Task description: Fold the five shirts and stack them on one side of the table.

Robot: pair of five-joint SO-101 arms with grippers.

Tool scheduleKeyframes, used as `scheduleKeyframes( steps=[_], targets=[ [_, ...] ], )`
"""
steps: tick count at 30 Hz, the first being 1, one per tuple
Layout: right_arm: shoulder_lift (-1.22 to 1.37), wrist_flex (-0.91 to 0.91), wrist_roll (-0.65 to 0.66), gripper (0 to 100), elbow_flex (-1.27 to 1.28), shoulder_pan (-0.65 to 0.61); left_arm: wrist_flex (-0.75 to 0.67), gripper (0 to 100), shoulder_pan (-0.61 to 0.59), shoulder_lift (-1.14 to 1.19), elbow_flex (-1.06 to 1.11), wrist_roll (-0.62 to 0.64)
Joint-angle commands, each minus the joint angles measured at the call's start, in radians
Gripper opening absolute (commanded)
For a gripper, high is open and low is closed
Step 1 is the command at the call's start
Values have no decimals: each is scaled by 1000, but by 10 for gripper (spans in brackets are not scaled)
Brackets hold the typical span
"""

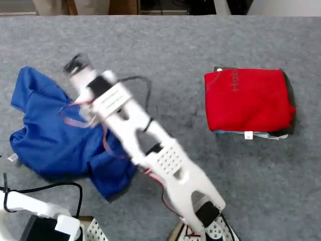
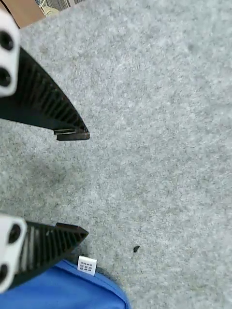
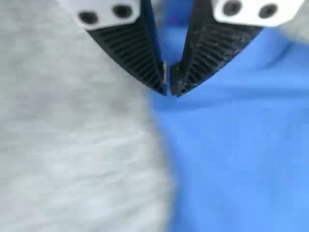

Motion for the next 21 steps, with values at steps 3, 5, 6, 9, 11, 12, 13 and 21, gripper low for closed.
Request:
scheduleKeyframes(
  steps=[3, 5, 6, 9, 11, 12, 13, 21],
  targets=[
    [-5, -5, -3, 5, -101, 236, -12, 282, -3, 1, -6, -8],
    [-4, -5, 26, 5, -99, 311, -12, 282, -2, 1, -6, -8],
    [-4, -2, 40, 5, -99, 341, -12, 282, -2, 1, -6, -6],
    [-12, 68, 78, 5, -107, 369, -12, 282, -2, 1, -6, -3],
    [-16, 74, 94, 5, -99, 335, -12, 282, -2, 1, -8, -2],
    [-19, 74, 92, 6, -97, 318, -12, 282, -2, 1, -14, 0],
    [-27, 74, 92, 6, -96, 292, -11, 282, -2, 2, -20, 9],
    [-111, 72, 91, 277, 56, -5, -11, 282, -25, 2, -78, 84]
  ],
)
